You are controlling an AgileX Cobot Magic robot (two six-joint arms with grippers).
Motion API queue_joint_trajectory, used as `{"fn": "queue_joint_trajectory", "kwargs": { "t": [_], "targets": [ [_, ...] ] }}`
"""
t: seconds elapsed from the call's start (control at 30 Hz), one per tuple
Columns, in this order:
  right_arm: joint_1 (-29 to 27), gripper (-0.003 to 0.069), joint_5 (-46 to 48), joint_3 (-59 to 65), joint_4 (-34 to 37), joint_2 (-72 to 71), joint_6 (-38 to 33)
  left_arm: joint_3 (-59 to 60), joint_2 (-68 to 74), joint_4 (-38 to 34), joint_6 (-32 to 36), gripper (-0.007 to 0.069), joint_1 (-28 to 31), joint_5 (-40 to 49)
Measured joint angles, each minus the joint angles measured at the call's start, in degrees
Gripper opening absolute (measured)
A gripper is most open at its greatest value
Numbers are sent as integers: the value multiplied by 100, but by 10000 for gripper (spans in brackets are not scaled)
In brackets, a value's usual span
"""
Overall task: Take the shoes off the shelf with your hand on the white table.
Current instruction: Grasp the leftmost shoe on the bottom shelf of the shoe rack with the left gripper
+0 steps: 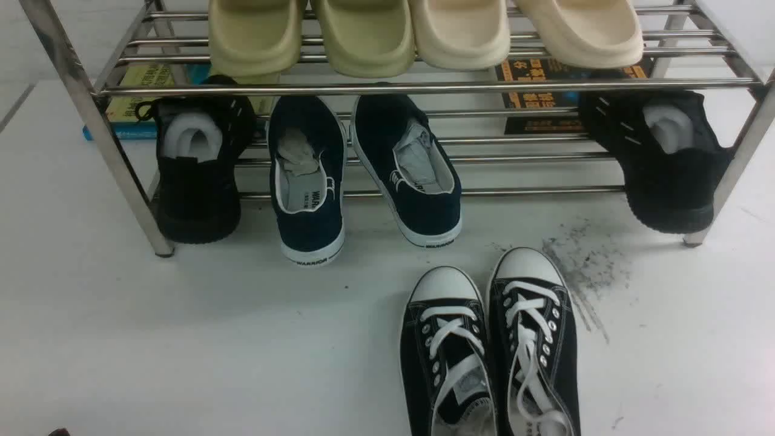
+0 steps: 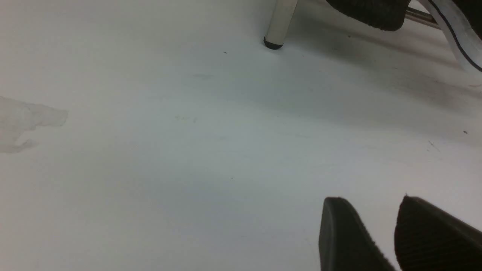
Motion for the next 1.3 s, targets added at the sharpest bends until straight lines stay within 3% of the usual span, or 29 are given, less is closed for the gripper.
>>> {"fn": "queue_joint_trajectory", "kwargs": {
  "t": [1.13,1.23,1.3],
  "targets": [
    [0,237,0,0,0,0,0,6,0,-40,-48,242,0,-16],
    [0,237,0,0,0,0,0,18,0,-753,-662,242,0,-107],
    [0,237,0,0,0,0,0,31,0,-1684,-1381,242,0,-173]
  ]
}}
